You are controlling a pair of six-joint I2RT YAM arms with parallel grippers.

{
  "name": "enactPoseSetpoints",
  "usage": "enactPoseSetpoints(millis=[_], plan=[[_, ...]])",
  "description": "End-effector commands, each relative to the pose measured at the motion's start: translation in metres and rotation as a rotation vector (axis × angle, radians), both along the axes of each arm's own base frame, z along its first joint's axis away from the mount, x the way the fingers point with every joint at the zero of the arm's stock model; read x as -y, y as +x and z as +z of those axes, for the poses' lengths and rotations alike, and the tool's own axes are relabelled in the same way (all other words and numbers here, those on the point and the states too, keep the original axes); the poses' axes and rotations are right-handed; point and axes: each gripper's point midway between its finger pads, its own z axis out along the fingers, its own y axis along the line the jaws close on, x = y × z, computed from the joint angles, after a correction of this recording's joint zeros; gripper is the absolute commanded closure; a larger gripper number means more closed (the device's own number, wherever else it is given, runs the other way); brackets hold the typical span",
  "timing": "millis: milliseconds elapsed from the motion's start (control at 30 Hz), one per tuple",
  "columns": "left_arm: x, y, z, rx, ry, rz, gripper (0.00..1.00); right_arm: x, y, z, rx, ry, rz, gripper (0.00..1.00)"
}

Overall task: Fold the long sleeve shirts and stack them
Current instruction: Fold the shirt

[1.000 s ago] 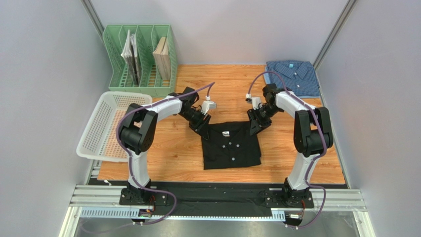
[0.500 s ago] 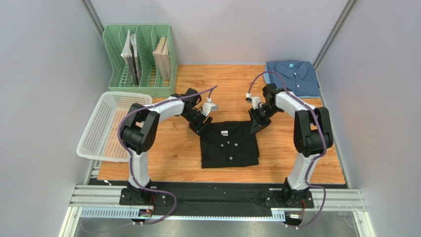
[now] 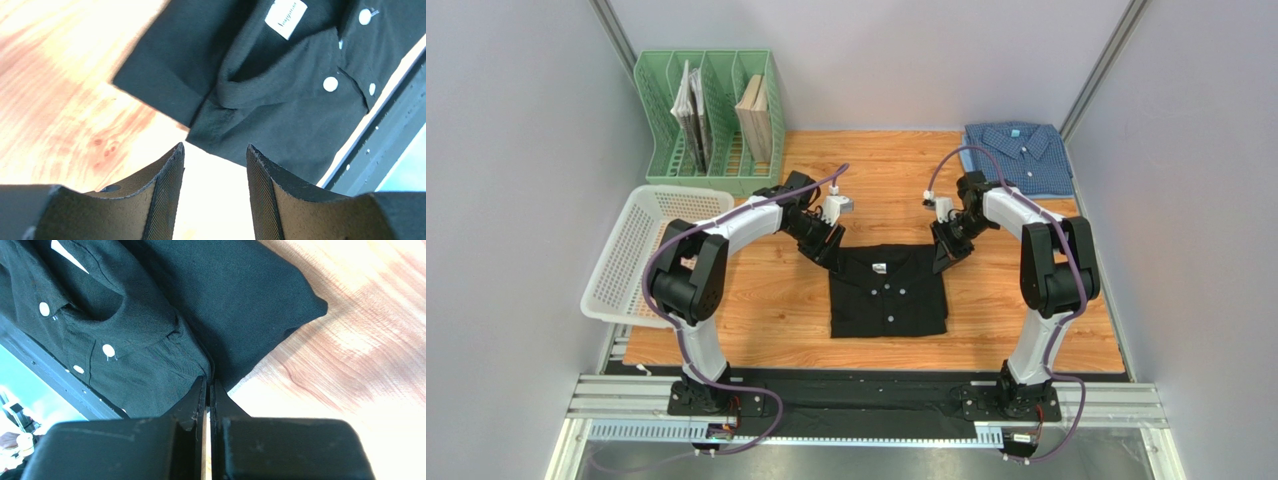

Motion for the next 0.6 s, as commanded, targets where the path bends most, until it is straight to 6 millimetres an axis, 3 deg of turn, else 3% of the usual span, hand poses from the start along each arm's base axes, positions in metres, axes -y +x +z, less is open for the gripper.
enactPoseSetpoints(millis=[0, 267, 367, 567], plan=[[-0.003, 0.008, 0.001, 0.004, 0.026, 0.027, 0.46, -0.006, 0.006, 0.006, 0.038, 0.027, -0.001, 1.00], [-0.001, -0.002, -0.021, -0.090, 0.032, 0.015, 0.52, -0.006, 0.005, 0.007, 0.037, 0.029, -0.007, 1.00], [0.004, -0.005, -0.017, -0.100, 0.001, -0.001, 0.62, -0.007, 0.006, 0.008, 0.038, 0.031, -0.012, 1.00], [0.008, -0.003, 0.015, -0.023, -0.061, -0.007, 1.00, -0.010, -0.001, 0.029, 0.048, 0.061, -0.024, 1.00]])
